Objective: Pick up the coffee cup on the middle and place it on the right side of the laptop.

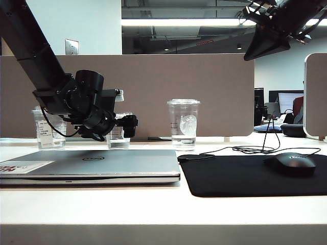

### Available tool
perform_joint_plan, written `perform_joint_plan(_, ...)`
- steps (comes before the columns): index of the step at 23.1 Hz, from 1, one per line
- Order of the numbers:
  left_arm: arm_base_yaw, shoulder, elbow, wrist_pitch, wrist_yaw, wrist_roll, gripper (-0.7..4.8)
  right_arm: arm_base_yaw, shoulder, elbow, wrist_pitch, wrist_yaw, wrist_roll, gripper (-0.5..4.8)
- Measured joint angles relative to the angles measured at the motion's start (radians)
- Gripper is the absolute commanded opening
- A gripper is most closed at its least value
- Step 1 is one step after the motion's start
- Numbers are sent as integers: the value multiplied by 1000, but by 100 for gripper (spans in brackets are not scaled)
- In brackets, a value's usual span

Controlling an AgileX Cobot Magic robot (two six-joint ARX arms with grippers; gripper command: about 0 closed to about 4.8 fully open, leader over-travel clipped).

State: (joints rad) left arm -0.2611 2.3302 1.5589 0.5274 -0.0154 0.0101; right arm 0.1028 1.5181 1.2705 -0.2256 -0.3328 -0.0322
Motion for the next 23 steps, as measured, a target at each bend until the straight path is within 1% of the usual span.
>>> perform_joint_plan(2, 0, 0, 0, 1, 1, 3, 333, 0, 0, 0, 0, 0, 0, -5)
perform_joint_plan(5, 0, 0, 0, 0, 1, 13, 308, 0, 0, 0, -1, 0, -1, -5)
perform_joint_plan(14, 0, 0, 2, 3, 2, 16, 307, 0, 0, 0, -13, 0, -2, -5)
perform_joint_plan(20, 0, -46, 2, -3, 35, 16, 307, 0, 0, 0, -14, 0, -3, -5)
perform_joint_plan(22, 0, -89, 2, 10, 70, 16, 307, 0, 0, 0, -14, 0, -3, -5)
perform_joint_plan(23, 0, -114, 2, 3, 120, 11, 307, 0, 0, 0, -14, 0, -3, -5)
